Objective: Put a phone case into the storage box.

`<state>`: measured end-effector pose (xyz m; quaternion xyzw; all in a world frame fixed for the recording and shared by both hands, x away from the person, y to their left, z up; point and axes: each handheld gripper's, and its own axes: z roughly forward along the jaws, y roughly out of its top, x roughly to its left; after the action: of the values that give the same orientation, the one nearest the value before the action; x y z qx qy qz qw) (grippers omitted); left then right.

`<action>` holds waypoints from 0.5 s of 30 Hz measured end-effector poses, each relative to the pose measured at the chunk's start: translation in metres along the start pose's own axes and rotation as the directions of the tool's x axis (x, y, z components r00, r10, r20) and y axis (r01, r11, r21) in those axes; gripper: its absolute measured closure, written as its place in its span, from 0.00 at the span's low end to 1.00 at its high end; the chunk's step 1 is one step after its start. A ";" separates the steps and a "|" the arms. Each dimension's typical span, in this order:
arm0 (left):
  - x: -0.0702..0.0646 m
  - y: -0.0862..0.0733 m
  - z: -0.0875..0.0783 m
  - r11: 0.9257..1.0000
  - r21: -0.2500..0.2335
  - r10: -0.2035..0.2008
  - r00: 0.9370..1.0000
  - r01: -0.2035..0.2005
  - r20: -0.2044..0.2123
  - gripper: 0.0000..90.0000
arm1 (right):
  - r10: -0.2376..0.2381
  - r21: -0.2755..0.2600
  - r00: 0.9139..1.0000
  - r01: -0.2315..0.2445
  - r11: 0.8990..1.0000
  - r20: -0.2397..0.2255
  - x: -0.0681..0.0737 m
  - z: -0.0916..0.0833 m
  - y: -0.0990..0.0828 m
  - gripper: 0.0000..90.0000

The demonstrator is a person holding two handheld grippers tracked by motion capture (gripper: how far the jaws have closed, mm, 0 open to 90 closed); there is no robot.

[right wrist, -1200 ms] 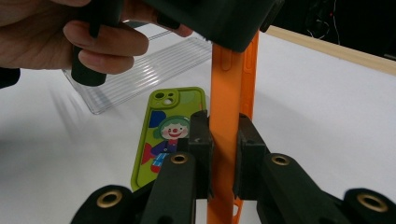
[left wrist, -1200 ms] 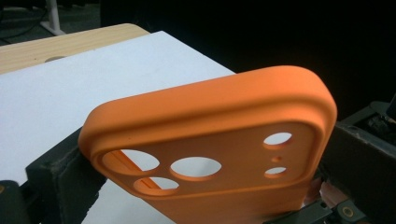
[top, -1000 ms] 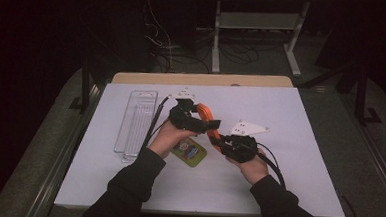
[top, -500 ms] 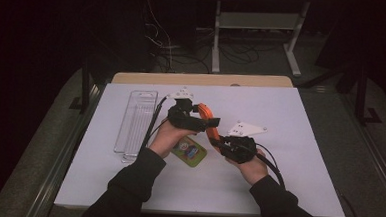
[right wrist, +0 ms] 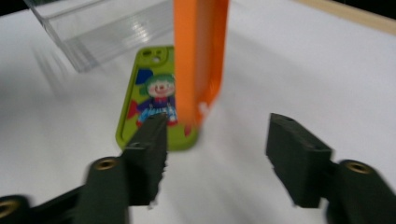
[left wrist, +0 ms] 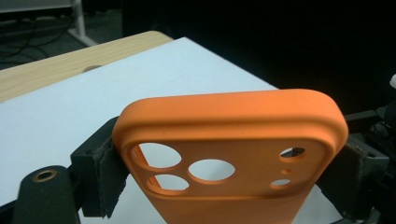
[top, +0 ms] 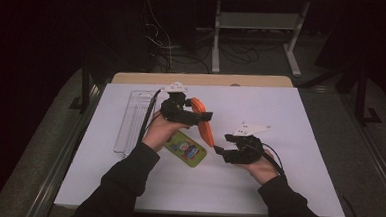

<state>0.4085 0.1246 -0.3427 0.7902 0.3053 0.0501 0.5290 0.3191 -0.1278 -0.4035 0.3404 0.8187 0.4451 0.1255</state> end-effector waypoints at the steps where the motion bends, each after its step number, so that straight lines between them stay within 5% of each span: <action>1: 0.002 0.002 -0.003 1.000 -0.004 -0.003 1.000 0.003 -0.008 0.16 | -0.006 0.005 1.000 0.006 1.000 -0.001 -0.002 -0.001 -0.002 0.34; 15: 0.033 0.026 -0.051 1.000 -0.017 -0.006 0.988 0.003 -0.152 0.16 | -0.013 0.045 1.000 0.013 0.999 0.001 -0.011 -0.018 -0.036 0.07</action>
<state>0.4257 0.1772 -0.3061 0.7788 0.3462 0.1117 0.5111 0.3021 -0.1604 -0.4232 0.3380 0.8306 0.4257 0.1213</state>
